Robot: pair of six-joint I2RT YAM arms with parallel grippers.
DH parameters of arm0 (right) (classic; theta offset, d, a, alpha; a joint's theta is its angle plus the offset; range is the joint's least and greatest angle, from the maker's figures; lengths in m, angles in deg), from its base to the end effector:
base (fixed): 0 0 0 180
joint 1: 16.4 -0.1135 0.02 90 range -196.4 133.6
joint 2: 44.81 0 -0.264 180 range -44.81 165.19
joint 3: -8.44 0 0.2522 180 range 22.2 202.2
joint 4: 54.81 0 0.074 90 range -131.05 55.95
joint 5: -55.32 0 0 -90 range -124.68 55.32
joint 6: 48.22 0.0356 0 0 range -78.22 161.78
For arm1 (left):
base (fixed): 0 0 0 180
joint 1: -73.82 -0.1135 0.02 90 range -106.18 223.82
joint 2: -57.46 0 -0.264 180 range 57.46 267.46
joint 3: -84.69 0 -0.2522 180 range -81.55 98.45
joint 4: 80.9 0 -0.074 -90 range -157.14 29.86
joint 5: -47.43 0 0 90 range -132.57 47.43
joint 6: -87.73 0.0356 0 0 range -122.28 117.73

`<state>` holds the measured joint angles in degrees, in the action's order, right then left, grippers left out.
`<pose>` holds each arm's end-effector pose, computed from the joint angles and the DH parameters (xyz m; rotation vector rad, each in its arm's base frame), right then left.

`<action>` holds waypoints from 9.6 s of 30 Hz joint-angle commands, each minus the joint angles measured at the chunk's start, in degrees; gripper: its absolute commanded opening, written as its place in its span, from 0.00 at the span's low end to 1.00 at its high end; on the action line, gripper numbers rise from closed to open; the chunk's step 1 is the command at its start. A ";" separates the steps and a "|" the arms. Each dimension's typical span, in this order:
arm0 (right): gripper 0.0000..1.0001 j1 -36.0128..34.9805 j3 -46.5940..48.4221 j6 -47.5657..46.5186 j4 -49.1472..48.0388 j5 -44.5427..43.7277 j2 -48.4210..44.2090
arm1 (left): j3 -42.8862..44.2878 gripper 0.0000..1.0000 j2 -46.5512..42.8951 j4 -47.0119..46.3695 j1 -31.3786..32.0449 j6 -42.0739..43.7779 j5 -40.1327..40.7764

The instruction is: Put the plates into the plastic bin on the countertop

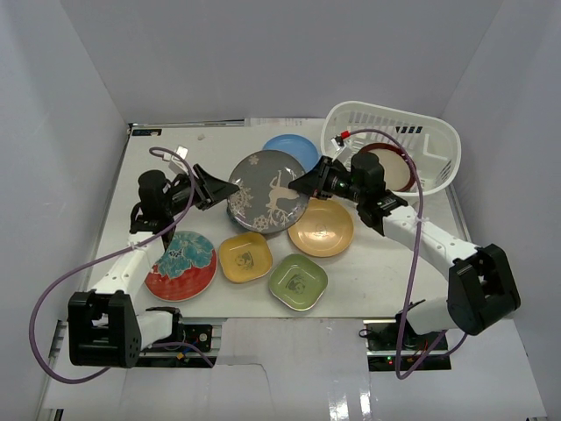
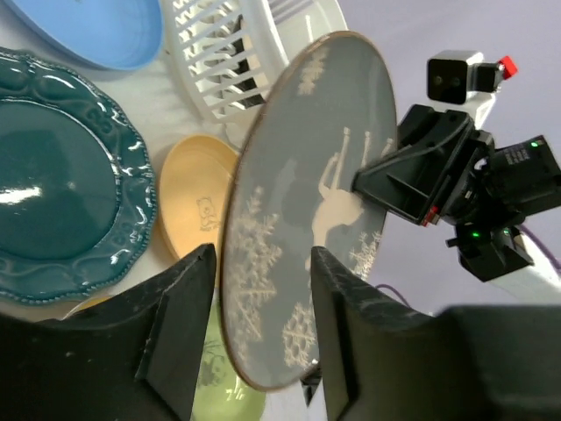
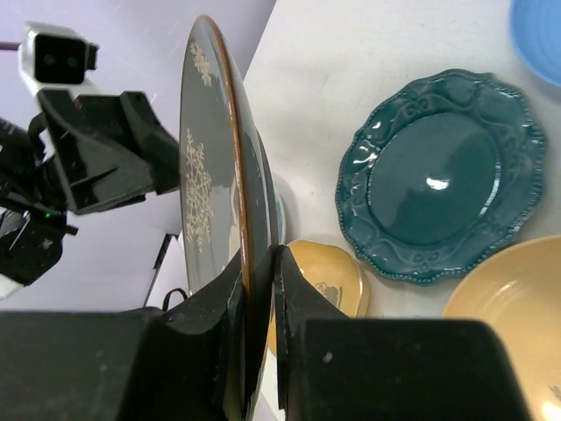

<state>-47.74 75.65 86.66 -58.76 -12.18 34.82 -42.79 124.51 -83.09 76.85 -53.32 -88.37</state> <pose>0.2701 0.1804 0.3032 -0.0979 1.8929 1.2864 0.2560 -0.0391 0.2722 -0.1768 1.9305 -1.3621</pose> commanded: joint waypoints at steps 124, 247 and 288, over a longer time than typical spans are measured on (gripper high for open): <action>0.08 2.23 -5.55 8.46 -21.57 5.27 2.39 | 2.37 0.68 -6.04 5.48 -1.80 3.23 -13.09; 0.08 -22.38 68.89 6.26 -3.37 11.26 61.09 | 11.59 0.98 -36.29 28.78 17.98 25.56 37.37; 0.08 47.77 -1.25 -7.08 -1.89 0.71 2.88 | 34.61 0.98 30.30 22.80 17.80 17.65 38.86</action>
<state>-0.28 71.98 79.65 -54.89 -12.60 38.54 -12.45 150.32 -60.20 94.68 -36.19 -50.43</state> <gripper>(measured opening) 0.127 0.978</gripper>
